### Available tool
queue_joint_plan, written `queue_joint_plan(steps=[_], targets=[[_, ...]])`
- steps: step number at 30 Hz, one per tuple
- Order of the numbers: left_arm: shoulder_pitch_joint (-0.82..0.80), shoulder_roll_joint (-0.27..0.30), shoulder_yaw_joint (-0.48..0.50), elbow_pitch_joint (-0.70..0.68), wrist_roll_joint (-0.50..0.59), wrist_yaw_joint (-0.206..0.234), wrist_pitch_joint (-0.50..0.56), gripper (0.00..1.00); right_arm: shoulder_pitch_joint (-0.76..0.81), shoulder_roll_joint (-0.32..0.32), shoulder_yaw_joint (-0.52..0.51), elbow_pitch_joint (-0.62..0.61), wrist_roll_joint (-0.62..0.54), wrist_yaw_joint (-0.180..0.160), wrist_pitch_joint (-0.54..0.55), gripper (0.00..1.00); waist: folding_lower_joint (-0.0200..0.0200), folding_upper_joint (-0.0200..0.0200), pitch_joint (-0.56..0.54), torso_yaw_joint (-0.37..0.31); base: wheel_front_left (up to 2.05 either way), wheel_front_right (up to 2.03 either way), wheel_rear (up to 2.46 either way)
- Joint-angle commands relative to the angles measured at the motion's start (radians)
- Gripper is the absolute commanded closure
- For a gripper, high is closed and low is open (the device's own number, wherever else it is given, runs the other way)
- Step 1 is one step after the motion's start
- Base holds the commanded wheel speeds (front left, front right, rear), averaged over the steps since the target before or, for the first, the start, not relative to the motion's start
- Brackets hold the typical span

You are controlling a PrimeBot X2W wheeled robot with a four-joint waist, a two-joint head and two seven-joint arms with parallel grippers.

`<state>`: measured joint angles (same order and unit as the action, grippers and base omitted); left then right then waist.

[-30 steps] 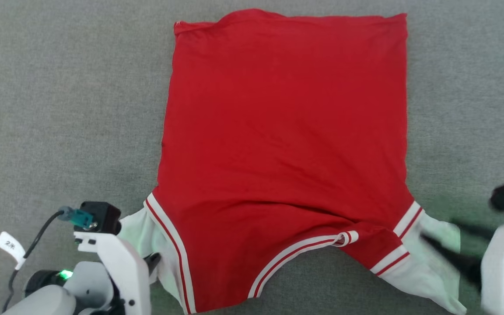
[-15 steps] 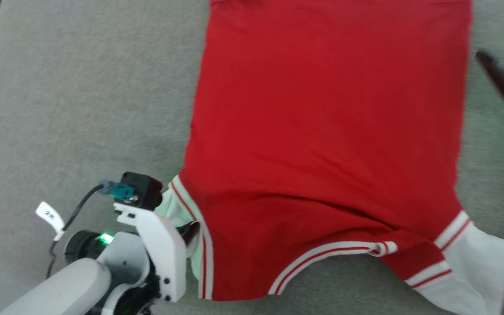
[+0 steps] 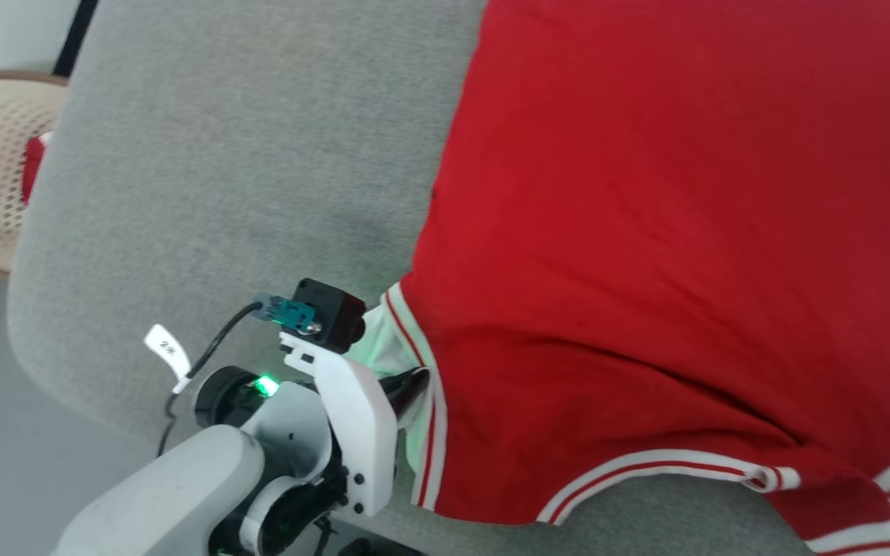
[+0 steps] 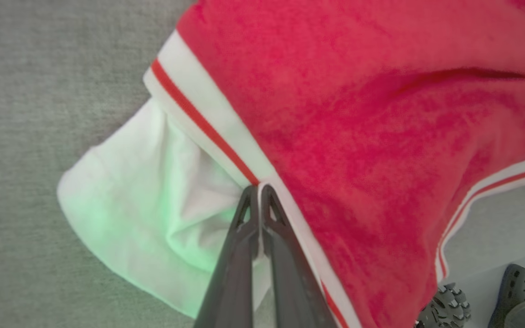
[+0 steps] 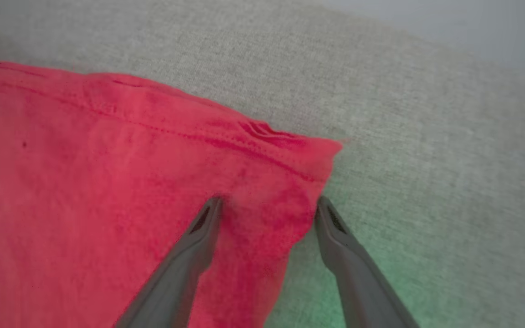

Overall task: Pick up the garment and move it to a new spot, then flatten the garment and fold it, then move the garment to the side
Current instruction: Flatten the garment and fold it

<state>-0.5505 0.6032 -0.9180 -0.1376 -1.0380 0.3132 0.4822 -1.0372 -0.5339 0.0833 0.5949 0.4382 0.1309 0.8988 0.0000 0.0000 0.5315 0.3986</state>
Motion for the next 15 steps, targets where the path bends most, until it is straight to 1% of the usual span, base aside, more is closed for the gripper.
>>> queue_joint_plan(steps=[1, 5, 6, 7, 8, 9, 12, 15], targets=[[-0.012, -0.010, -0.009, 0.016, 0.009, -0.010, -0.003, 1.00, -0.004, 0.004, 0.001, 0.063, -0.013, 0.000, 0.035, 0.00, 0.0000, 0.0000, 0.013, 0.029, 0.00, 0.00, 0.00], [-0.016, -0.026, -0.010, 0.043, 0.004, -0.022, -0.012, 1.00, -0.002, 0.035, -0.001, 0.208, -0.033, 0.000, 0.149, 0.00, 0.0000, 0.0000, 0.017, 0.042, 0.00, 0.00, 0.00], [-0.016, -0.026, -0.009, 0.050, 0.002, -0.026, -0.014, 1.00, 0.007, 0.042, 0.015, 0.226, -0.039, 0.000, 0.180, 0.10, 0.0000, 0.0000, 0.017, 0.043, 0.00, 0.00, 0.00], [-0.016, -0.027, -0.007, 0.055, -0.001, -0.027, -0.016, 1.00, 0.014, 0.045, 0.024, 0.240, -0.037, 0.000, 0.204, 0.80, 0.0000, 0.0000, 0.016, 0.042, 0.00, 0.00, 0.00], [-0.016, -0.029, -0.005, 0.060, -0.002, -0.029, -0.019, 1.00, 0.019, 0.048, 0.043, 0.240, -0.037, 0.000, 0.229, 1.00, 0.0000, 0.0000, 0.015, 0.041, 0.00, 0.00, 0.00], [-0.015, -0.028, -0.003, 0.065, -0.004, -0.030, -0.023, 1.00, 0.022, 0.045, 0.059, 0.229, -0.030, 0.000, 0.236, 1.00, 0.0000, 0.0000, 0.014, 0.038, 0.00, 0.00, 0.00], [-0.011, -0.022, 0.008, 0.076, -0.008, -0.030, -0.032, 1.00, 0.009, 0.016, 0.079, 0.183, -0.019, 0.000, 0.201, 1.00, 0.0000, 0.0000, 0.007, 0.020, 0.00, 0.00, 0.00], [-0.004, -0.009, 0.024, 0.089, -0.017, -0.032, -0.044, 1.00, 0.008, -0.001, 0.119, 0.110, 0.028, 0.000, 0.201, 1.00, 0.0000, 0.0000, -0.008, -0.007, 0.00, 0.00, 0.00]])
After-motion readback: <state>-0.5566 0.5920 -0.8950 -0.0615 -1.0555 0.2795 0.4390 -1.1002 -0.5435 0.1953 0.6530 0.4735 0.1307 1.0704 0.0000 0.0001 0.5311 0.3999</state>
